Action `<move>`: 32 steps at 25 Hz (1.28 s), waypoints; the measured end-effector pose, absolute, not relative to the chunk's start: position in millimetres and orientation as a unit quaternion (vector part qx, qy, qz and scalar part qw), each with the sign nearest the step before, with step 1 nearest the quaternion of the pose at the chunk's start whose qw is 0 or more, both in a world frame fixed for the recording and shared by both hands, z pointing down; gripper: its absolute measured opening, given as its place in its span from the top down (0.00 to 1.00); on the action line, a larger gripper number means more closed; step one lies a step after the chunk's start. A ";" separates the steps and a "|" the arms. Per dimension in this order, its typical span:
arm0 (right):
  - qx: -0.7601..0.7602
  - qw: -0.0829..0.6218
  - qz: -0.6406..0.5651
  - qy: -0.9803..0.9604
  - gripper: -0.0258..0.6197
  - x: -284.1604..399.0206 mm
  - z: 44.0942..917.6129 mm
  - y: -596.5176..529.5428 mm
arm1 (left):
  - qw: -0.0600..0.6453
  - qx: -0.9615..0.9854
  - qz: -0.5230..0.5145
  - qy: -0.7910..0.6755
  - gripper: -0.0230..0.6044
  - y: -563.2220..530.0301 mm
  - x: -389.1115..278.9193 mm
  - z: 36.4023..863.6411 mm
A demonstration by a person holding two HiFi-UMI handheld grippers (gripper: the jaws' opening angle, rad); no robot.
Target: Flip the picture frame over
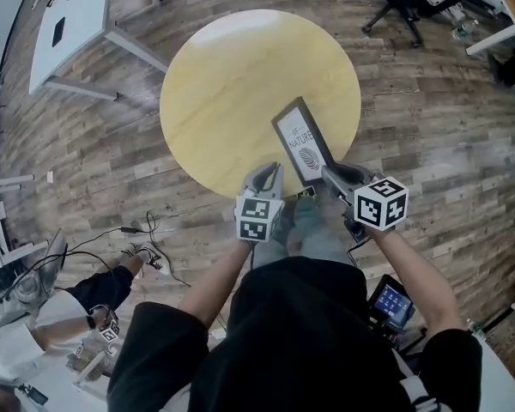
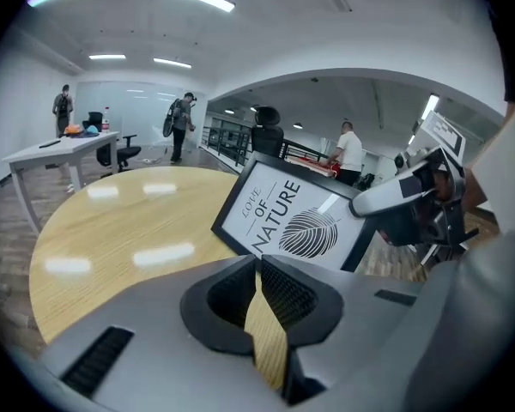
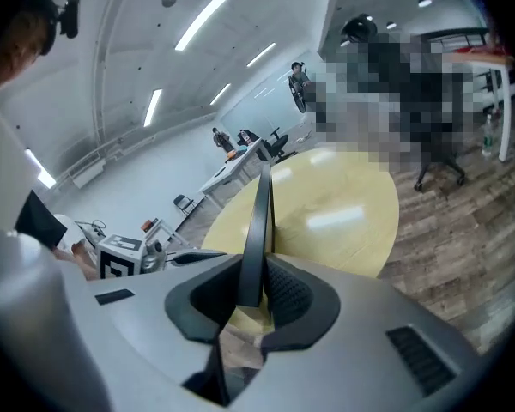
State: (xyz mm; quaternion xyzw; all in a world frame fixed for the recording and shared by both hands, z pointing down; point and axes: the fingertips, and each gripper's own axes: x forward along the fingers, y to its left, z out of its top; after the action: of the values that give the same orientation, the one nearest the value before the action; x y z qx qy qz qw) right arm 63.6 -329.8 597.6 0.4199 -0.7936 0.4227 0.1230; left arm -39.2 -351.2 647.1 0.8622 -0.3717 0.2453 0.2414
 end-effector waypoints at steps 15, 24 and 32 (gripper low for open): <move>0.373 0.315 0.205 -0.848 0.84 -27.8 582.7 -335.9 | 0.273 0.851 0.153 -0.422 0.92 -363.1 -103.2 590.9; 0.360 0.426 0.064 -0.828 0.84 -55.5 598.8 -332.6 | 0.285 0.836 0.146 -0.445 0.92 -352.0 -139.6 594.9; 0.354 0.482 -0.007 -0.801 0.83 -70.9 620.4 -339.5 | 0.281 0.834 0.158 -0.448 0.92 -345.1 -160.5 598.7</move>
State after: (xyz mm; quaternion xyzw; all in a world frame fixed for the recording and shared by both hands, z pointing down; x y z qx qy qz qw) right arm -70.9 -339.5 620.4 0.3543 -0.8011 -0.0072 0.4823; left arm -160.5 -345.1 598.7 0.8339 -0.4481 0.1581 0.2807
